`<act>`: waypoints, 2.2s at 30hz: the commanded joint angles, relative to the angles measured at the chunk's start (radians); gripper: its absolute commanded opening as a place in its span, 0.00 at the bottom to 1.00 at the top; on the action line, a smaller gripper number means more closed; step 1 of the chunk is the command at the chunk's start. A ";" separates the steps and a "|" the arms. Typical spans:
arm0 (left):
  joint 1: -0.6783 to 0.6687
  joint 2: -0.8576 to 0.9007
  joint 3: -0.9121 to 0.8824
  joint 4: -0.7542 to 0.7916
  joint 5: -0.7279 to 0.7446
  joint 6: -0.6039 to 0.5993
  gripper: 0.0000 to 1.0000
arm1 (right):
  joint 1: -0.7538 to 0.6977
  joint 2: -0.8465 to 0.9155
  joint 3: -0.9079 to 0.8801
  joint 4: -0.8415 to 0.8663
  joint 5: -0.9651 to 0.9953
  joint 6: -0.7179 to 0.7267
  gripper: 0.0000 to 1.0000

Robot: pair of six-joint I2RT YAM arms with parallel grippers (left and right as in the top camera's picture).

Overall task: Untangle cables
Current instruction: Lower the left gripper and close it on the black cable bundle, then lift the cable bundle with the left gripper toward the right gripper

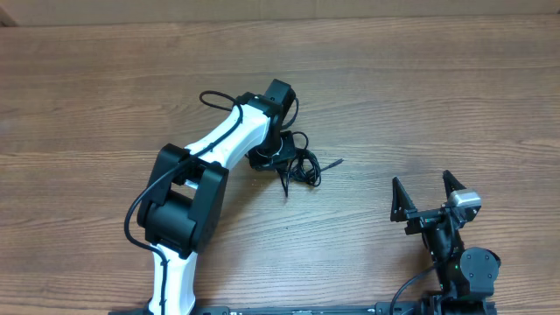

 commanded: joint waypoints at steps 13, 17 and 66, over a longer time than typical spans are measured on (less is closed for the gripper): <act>0.006 -0.484 -0.006 -0.059 -0.218 0.192 0.04 | -0.005 -0.010 -0.010 0.003 0.006 0.003 1.00; 0.006 -0.598 -0.006 -0.081 -0.239 0.282 0.04 | -0.005 -0.010 -0.010 0.003 0.006 0.003 1.00; 0.005 -0.826 -0.006 -0.113 0.082 0.928 0.04 | -0.005 0.109 0.306 -0.212 -0.558 0.333 1.00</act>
